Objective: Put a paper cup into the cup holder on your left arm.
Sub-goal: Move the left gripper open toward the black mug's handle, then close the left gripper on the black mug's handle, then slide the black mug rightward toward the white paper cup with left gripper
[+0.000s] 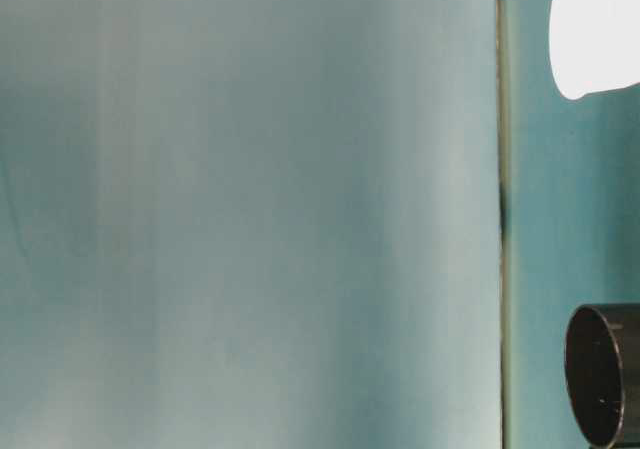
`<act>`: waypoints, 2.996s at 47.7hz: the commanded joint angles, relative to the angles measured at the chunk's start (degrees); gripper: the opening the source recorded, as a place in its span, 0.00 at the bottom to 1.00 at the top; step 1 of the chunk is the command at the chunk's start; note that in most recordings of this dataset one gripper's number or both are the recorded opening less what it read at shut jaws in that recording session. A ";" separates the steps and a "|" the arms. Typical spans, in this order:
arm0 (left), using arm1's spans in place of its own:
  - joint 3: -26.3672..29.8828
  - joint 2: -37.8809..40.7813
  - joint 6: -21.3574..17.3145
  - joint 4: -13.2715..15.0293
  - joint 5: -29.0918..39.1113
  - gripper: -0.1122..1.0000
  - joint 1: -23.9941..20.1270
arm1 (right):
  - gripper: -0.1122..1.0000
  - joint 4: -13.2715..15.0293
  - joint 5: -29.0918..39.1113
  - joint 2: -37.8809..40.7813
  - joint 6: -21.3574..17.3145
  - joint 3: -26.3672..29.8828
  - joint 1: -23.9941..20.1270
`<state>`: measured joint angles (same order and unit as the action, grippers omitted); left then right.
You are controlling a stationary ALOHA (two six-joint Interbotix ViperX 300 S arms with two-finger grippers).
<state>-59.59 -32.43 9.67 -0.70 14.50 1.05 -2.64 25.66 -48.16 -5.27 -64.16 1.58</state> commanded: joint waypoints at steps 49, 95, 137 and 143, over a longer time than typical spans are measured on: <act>3.16 17.14 -0.70 -0.44 -8.44 0.92 -3.60 | 0.08 -0.18 0.79 0.26 -0.35 1.58 0.18; 5.10 22.85 -0.70 -0.44 -9.76 0.91 -3.96 | 0.08 -0.09 0.88 0.26 -0.35 1.58 0.18; 5.10 22.68 -5.10 -0.44 -10.20 0.37 -3.52 | 0.08 -0.09 2.02 0.26 -0.35 1.58 0.09; 5.54 22.76 -6.06 -0.44 -10.37 0.37 -3.52 | 0.08 -0.09 2.37 0.26 -0.35 1.58 0.09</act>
<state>-55.11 -9.58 3.78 -0.97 4.66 -2.64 -2.72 28.04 -48.08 -5.27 -64.16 1.67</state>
